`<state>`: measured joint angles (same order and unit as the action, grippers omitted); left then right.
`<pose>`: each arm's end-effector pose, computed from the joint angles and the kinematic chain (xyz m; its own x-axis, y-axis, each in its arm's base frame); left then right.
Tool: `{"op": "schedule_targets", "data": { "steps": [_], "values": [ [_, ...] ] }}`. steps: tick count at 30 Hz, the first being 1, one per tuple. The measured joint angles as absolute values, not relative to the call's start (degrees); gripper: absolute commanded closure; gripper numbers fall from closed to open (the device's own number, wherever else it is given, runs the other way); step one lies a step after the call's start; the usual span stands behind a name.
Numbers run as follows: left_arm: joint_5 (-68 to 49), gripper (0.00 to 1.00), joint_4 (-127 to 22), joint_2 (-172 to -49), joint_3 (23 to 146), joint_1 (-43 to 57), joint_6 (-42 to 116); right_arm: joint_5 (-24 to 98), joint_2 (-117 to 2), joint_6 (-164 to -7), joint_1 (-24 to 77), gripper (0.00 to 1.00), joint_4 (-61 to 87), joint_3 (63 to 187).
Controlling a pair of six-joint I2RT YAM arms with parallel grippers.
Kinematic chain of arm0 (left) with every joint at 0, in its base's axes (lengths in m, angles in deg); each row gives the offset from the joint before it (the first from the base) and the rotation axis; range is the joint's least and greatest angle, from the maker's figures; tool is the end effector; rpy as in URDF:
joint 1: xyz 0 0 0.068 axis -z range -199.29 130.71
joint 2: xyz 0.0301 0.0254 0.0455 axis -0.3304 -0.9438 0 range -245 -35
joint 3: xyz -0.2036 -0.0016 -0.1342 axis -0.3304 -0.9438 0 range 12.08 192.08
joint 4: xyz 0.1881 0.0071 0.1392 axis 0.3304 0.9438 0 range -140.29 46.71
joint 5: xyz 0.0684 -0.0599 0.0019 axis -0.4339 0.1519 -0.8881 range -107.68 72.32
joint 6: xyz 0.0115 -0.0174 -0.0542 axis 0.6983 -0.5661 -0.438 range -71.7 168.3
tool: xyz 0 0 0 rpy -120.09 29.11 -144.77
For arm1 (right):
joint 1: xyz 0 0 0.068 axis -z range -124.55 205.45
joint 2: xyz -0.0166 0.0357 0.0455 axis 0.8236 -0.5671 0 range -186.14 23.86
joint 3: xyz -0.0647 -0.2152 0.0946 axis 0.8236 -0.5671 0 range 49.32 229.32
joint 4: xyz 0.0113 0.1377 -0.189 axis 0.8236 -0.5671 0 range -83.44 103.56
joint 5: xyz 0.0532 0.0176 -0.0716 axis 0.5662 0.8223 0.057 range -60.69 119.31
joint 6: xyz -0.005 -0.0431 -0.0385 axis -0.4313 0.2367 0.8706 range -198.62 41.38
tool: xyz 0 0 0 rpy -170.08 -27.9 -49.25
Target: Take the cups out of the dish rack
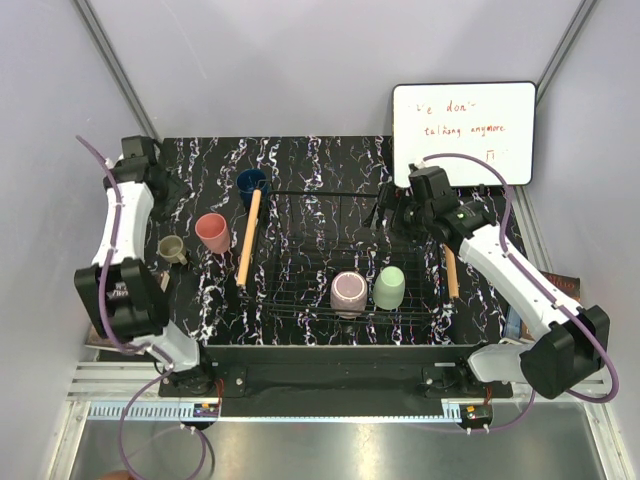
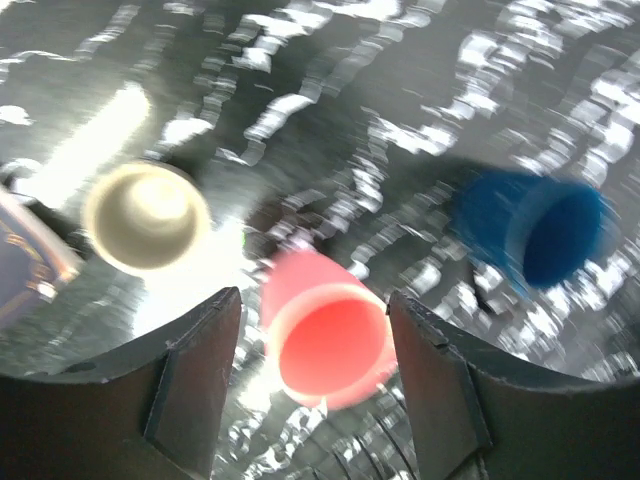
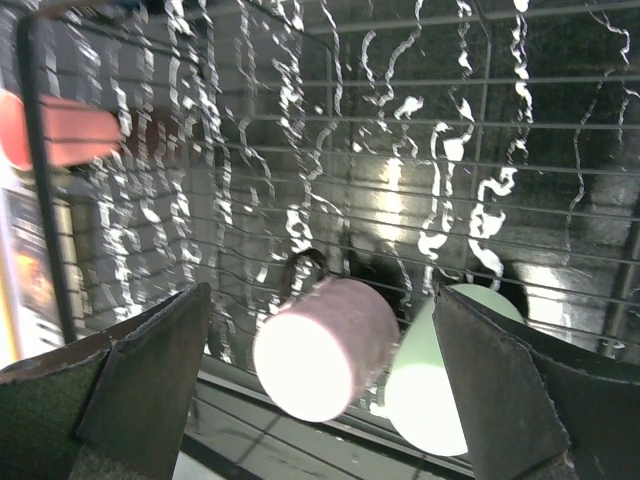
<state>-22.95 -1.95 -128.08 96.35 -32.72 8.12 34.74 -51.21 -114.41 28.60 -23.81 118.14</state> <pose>0.3078 0.0775 0.2763 -0.4437 -0.7665 -0.4643 -0.7410 0.6052 -0.2910 0.2338 0.1229 0.2961 -0.7980 0.2485 -0.5490 -0.0545 0.8776 0.4763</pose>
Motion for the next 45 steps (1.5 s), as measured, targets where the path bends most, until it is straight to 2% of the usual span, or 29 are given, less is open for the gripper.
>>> {"op": "schedule_targets", "data": {
  "steps": [9,16,23,31,45],
  "values": [
    [-23.5,0.32,-2.7,-115.3,93.1,-14.2,7.9,32.7,-51.2,-110.8,24.3,0.01,-27.3,115.6],
    [-26.1,0.32,-2.7,-105.3,90.0,-6.3,8.3,31.4,-52.0,-108.7,21.0,0.02,-29.7,116.2],
    [-30.2,0.32,-3.0,-100.3,85.3,2.1,8.4,30.0,-58.1,-107.3,15.6,0.02,-31.6,122.1],
    [-32.5,0.31,-2.7,-97.7,79.9,5.8,8.1,29.2,-60.8,-106.4,10.7,0.03,-34.2,124.7],
    [-33.0,0.31,-2.8,-97.4,79.4,7.1,8.2,28.9,-67.3,-106.3,6.1,0.03,-36.0,122.5]
  ]
}}
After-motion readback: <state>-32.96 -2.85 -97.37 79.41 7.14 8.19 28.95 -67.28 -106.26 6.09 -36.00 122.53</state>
